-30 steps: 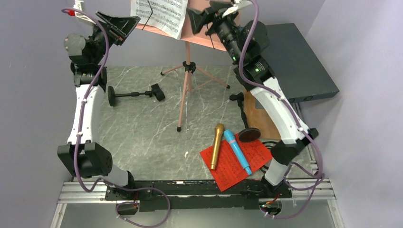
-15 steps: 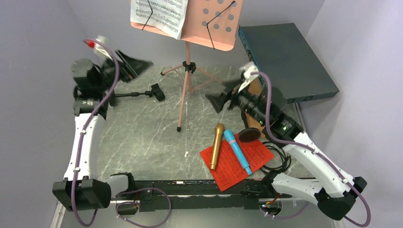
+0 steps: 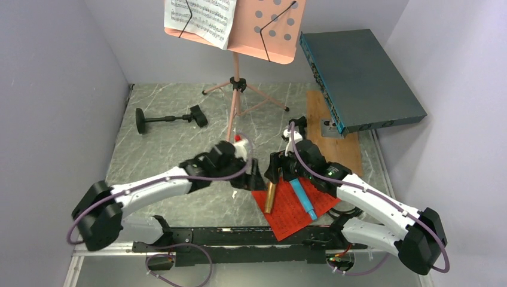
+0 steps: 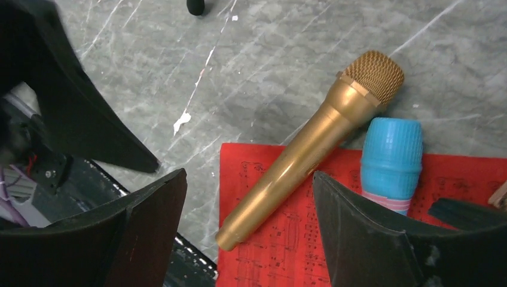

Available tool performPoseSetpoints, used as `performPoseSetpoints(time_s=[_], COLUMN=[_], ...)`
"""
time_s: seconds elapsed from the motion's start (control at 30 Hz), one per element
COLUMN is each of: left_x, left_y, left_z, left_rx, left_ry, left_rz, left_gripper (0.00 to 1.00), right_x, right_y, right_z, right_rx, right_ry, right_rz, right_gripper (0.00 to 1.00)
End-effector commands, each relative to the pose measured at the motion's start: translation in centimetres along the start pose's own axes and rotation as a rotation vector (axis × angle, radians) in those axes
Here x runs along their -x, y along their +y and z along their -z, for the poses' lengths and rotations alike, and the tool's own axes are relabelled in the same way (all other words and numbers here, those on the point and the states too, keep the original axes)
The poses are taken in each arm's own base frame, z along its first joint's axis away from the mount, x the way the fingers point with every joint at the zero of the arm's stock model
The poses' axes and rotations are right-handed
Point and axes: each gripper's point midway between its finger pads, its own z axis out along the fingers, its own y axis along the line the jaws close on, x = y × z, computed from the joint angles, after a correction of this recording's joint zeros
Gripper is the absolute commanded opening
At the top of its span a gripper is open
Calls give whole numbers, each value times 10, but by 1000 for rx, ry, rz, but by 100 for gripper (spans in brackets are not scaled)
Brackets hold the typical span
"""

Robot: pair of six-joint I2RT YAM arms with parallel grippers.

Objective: Set up the instrument practice props

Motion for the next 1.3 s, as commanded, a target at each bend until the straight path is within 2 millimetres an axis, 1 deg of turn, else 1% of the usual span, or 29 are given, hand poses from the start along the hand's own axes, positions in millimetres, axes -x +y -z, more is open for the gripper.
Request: performPoseSetpoints(time_s=[0.0,0.03,0.07,0.1,0.13,0.2,0.27,0.4,0.53,0.57,0.6,0.63,0.67,0.7,0.77,0.8,0.87,0.93,0.97,1.0,1.07,1.1,1.13,1.2,1.27], left_x=[-10,-16,-27,-30,-38,-44,-43,-37,-33,-28,-29,-29,-25,-24,-25,-23,-25,-26,-29,-31,-37,-40,-44,-44,-45], left_y=[0,9,22,25,37,42,39,34,41,38,41,48,48,53,63,67,75,86,92,97,111,118,124,119,109], left_z=[-45,-56,-68,-73,-81,-87,-86,-75,-58,-51,-44,-38,-28,-20,-3,5,16,27,29,29,29,29,26,15,3], left_rx=[168,224,277,299,342,353,330,299,317,305,305,325,323,337,378,392,426,486,509,520,558,575,580,507,420], left_ry=[-37,-11,38,62,97,119,107,51,-19,-58,-82,-110,-152,-183,-231,-257,-277,-289,-276,-250,-177,-146,-112,-94,-85], left_rz=[-74,-53,-32,-13,12,33,32,11,3,7,14,21,28,37,59,70,85,132,150,171,247,294,332,351,380], left_gripper=[81,81,81,79,78,76,76,80,81,81,81,81,81,82,85,87,90,95,99,99,99,98,93,84,81], right_x=[-12,-17,-22,-28,-32,-44,-55,-79,-102,-104,-107,-110,-112,-115,-124,-127,-127,-123,-119,-115,-103,-100,-97,-94,-93], right_y=[6,5,3,2,0,-3,-1,4,-3,-4,-7,-11,-15,-17,-19,-17,-14,-3,3,9,30,37,42,47,44], right_z=[6,8,11,14,17,24,28,26,15,11,8,4,1,-2,-10,-14,-23,-33,-38,-43,-53,-57,-61,-66,-66], right_rx=[11,4,-6,-18,-34,-55,-39,-3,-38,-46,-65,-86,-111,-129,-147,-144,-146,-107,-83,-52,58,90,107,124,104], right_ry=[50,67,82,99,113,149,167,221,266,260,255,248,241,239,249,252,232,224,217,208,185,187,192,200,197], right_rz=[-112,-134,-154,-176,-198,-242,-281,-306,-337,-348,-350,-349,-344,-336,-332,-327,-313,-293,-283,-276,-270,-260,-252,-247,-246], right_gripper=[78,78,78,78,77,76,75,78,80,80,80,80,80,79,79,79,79,79,80,80,82,82,82,82,82])
